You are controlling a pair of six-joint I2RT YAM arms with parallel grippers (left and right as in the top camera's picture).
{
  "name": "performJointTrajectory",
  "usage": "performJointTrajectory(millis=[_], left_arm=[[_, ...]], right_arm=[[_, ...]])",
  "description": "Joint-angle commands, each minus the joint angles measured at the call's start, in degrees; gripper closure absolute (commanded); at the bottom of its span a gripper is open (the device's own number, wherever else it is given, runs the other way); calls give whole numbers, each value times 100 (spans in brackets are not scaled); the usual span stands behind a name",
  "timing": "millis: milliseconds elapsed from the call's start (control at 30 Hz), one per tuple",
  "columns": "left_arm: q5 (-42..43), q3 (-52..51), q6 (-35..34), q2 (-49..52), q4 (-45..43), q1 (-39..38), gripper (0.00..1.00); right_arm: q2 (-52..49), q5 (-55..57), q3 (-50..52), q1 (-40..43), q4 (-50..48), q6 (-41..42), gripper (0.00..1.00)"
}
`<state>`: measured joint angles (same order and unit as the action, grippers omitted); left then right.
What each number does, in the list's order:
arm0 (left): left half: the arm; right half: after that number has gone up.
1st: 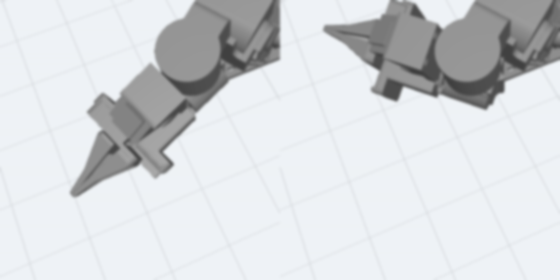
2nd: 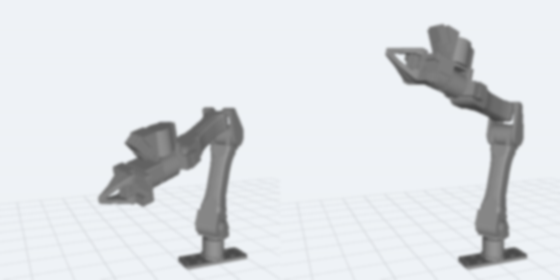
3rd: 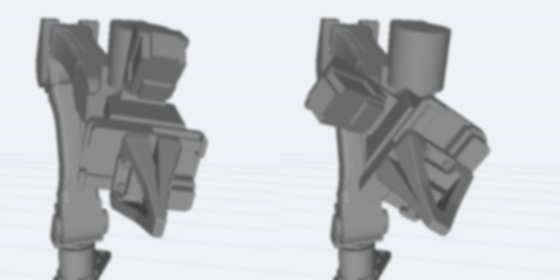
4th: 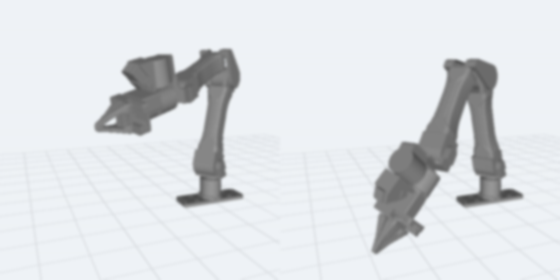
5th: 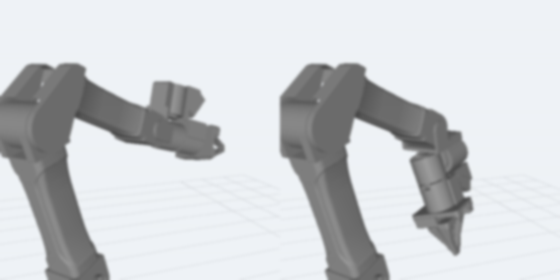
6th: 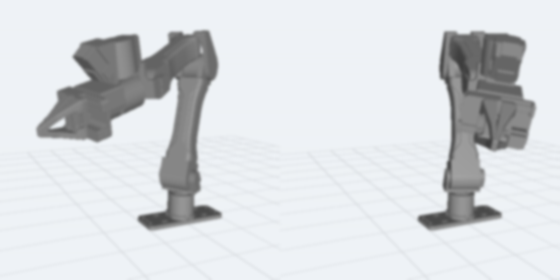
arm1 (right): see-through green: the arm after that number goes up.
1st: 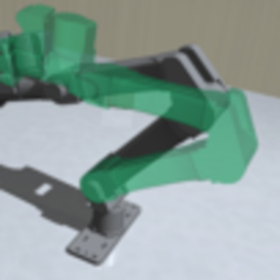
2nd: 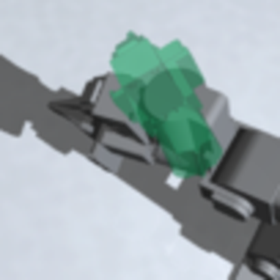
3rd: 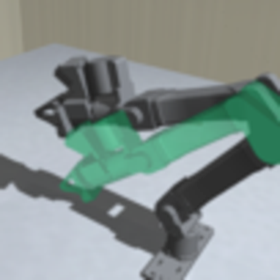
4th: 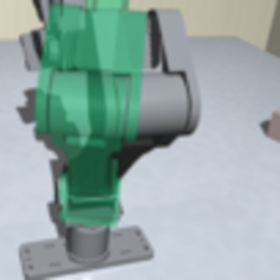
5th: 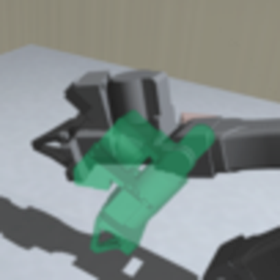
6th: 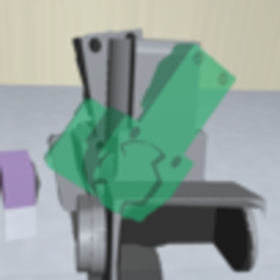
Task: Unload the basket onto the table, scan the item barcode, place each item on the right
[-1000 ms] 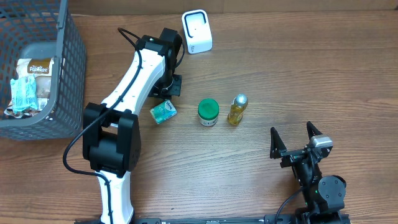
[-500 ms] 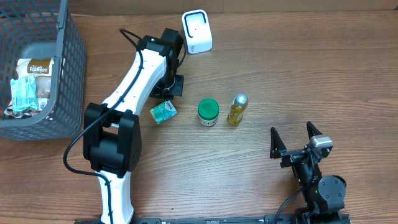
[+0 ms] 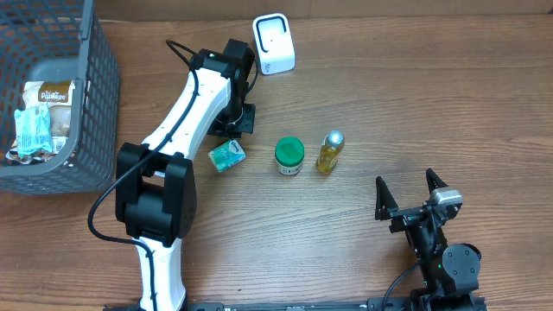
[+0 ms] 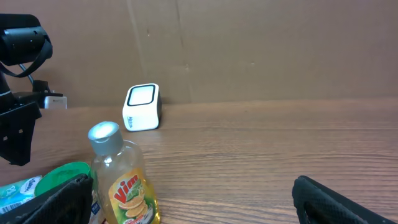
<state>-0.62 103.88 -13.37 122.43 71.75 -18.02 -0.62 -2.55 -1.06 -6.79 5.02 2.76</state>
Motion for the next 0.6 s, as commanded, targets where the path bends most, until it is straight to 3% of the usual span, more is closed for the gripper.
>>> performJointTrajectory(millis=[0, 567], left_arm=[[70, 83, -101, 24, -4, -42, 95], [520, 37, -400, 59, -184, -44, 91]], right_arm=[[46, 28, 61, 15, -35, -48, 0], [46, 28, 61, 15, -35, -48, 0]])
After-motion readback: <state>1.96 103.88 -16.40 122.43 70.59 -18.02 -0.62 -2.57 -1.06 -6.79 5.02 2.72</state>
